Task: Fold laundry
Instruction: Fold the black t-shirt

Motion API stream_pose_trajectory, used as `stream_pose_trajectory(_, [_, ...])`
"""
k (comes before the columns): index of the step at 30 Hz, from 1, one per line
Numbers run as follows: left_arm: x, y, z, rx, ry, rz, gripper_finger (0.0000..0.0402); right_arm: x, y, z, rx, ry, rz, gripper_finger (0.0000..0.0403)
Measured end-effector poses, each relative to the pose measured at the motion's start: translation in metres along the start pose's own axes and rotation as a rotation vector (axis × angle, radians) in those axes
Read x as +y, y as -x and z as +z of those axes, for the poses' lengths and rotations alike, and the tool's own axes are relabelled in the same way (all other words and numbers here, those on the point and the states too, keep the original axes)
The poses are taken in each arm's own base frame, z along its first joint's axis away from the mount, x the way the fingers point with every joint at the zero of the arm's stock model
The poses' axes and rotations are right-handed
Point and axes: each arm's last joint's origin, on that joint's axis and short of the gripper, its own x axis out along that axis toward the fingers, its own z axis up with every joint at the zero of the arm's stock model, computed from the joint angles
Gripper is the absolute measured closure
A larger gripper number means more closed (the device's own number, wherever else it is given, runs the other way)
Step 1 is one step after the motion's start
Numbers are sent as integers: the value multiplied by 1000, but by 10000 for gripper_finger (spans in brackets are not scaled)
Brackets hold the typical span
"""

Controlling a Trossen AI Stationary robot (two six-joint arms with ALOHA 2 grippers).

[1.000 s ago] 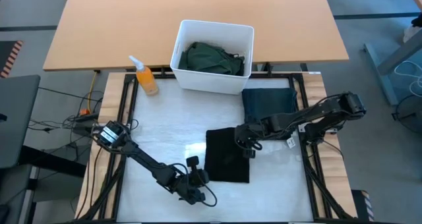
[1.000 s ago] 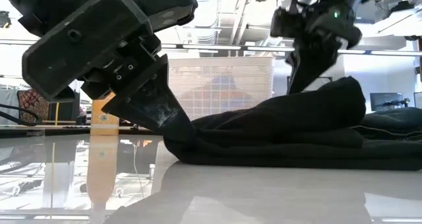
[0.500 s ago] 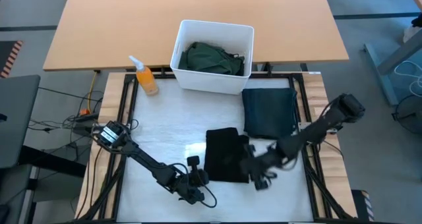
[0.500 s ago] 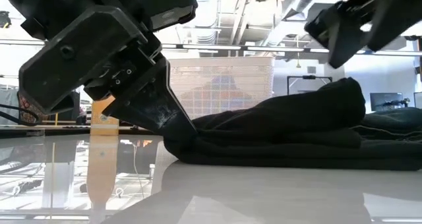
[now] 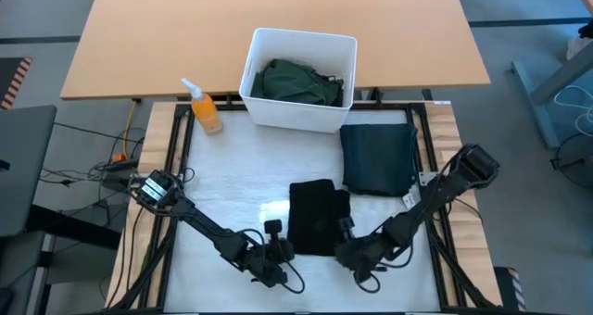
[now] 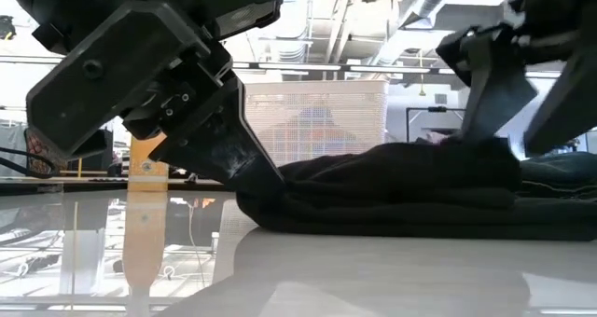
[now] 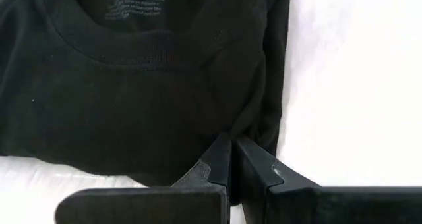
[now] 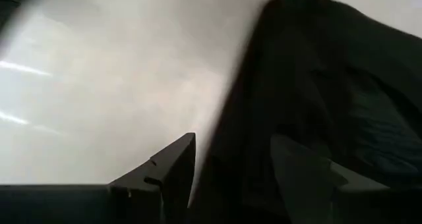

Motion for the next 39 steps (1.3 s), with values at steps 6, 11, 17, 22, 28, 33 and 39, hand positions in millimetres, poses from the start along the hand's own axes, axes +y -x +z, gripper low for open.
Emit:
stream_pose_trajectory(6, [-1, 0, 2, -13, -2, -15, 401, -6, -4, -8, 44, 18, -203, 180])
stream_pose_trajectory(11, [-1, 0, 2, -13, -2, -19, 401, -6, -4, -11, 67, -27, -182, 222])
stream_pose_trajectory(17, [-2, 0, 3, -27, -10, -23, 401, -5, -4, -17, 154, -65, -82, 380])
stream_pose_trajectory(22, [-1, 2, 6, -36, -64, -22, 401, -13, 19, -1, 144, -113, 14, 384])
stream_pose_trajectory(28, [1, 10, 18, -92, -96, -39, 401, -28, 53, 22, 149, -306, 274, 386])
stream_pose_trajectory(33, [0, 10, 20, -108, -80, -55, 401, -12, 38, 15, 227, -349, 303, 386])
stream_pose_trajectory(39, [-1, 11, 21, -111, -54, -69, 401, 33, -6, 8, 245, -361, 468, 380])
